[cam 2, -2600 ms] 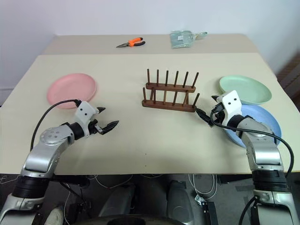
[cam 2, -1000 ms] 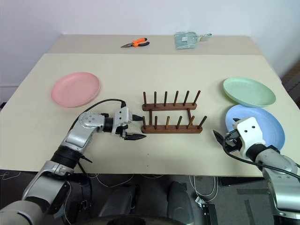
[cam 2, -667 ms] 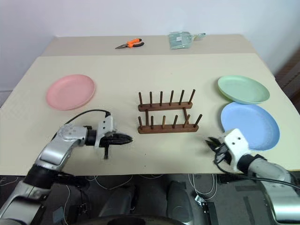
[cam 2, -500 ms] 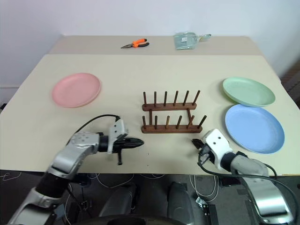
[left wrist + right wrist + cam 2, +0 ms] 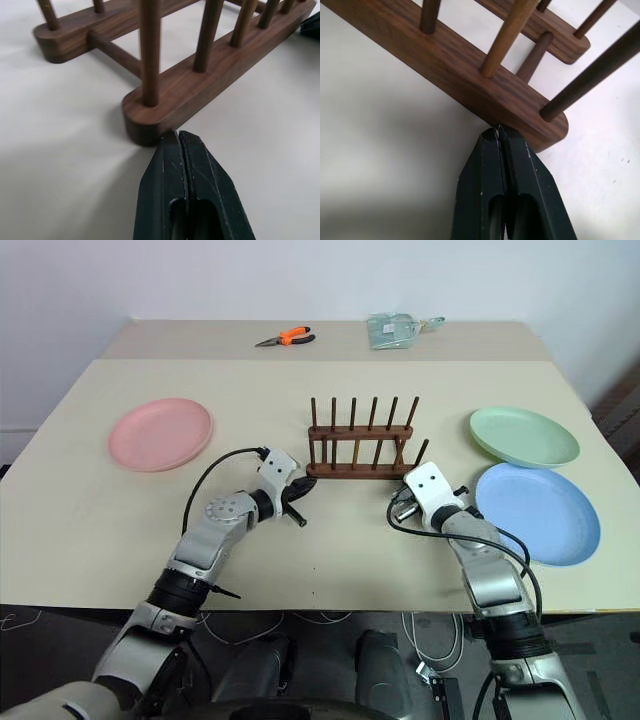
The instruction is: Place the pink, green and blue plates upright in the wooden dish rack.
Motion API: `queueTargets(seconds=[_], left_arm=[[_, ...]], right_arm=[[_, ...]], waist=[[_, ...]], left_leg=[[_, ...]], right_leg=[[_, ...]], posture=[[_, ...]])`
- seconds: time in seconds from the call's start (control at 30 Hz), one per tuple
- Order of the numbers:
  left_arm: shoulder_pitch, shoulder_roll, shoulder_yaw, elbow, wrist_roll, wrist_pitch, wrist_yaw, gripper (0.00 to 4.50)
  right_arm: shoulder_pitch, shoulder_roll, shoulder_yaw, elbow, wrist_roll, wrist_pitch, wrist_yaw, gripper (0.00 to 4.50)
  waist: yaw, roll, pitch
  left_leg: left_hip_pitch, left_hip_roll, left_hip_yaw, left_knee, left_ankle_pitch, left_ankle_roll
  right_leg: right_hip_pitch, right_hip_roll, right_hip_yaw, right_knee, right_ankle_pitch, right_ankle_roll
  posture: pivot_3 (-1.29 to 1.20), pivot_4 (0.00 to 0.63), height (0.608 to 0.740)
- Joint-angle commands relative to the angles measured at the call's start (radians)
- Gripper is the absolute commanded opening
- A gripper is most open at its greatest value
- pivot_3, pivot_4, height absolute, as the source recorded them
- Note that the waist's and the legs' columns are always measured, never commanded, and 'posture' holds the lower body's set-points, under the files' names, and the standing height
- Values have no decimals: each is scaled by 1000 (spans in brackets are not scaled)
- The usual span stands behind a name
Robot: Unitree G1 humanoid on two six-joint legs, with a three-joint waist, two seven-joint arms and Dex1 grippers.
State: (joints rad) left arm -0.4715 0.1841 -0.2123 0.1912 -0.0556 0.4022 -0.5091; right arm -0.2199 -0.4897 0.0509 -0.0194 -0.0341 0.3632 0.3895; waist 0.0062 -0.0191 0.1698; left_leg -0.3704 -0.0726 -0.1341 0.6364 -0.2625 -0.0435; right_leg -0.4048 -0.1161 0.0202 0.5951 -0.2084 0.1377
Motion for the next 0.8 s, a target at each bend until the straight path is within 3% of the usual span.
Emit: queueTargets(seconds=[0.03,0.13,0.27,0.3,0.43,0.53,0.7,0.8], left_arm=[[43,58,56,-14,-12,11,-11,243],[51,99,205,-97,-105,31,8,1275],[-94,102,498,-35,-133,28,359,3263],[-130,105,559,-16,-121,33,465,3788],[-197,135,722,8,-123,68,692,3788],[-202,145,786,-2,-165,157,746,3788],[-216,116,971,24,-369,405,779,3788],[-243,92,1070,63,-477,463,812,3788]], right_arm=[[17,-31,-9,-41,24,-10,67,837],[52,-49,-6,-174,89,-18,156,2225],[54,-41,30,-279,114,-10,205,4209],[48,-38,44,-281,109,-13,210,4278],[14,-16,99,-255,88,-30,222,4278],[-5,-8,121,-237,81,-45,230,4278],[-34,2,122,-221,83,-66,238,4278],[-36,3,118,-219,78,-77,232,4278]], waist=[[-6,0,0],[-22,0,0],[-21,0,2],[-18,-1,3],[-17,-2,1],[-15,-2,2],[-16,-4,2],[-17,-5,2]], left_leg=[[0,0,0,-1,0,0],[1,0,0,-3,0,0],[-2,2,-2,-4,1,-1],[-3,2,-4,-4,1,-2],[-2,0,-3,-4,1,-2],[-2,-2,-3,-5,1,-2],[-3,-2,-5,-4,1,-2],[-2,-1,-5,-4,1,-2]], right_leg=[[0,0,0,0,0,0],[-1,0,0,0,0,0],[-6,3,0,1,-1,1],[-5,3,-1,1,-1,1],[-3,0,-1,-1,-1,2],[-4,-1,-1,0,0,1],[-4,-1,-2,0,0,1],[-4,0,-3,0,0,1]], posture=[[0,150,740],[0,150,740],[0,150,740],[0,150,740],[0,150,740],[0,150,740],[0,150,740],[0,150,740]])
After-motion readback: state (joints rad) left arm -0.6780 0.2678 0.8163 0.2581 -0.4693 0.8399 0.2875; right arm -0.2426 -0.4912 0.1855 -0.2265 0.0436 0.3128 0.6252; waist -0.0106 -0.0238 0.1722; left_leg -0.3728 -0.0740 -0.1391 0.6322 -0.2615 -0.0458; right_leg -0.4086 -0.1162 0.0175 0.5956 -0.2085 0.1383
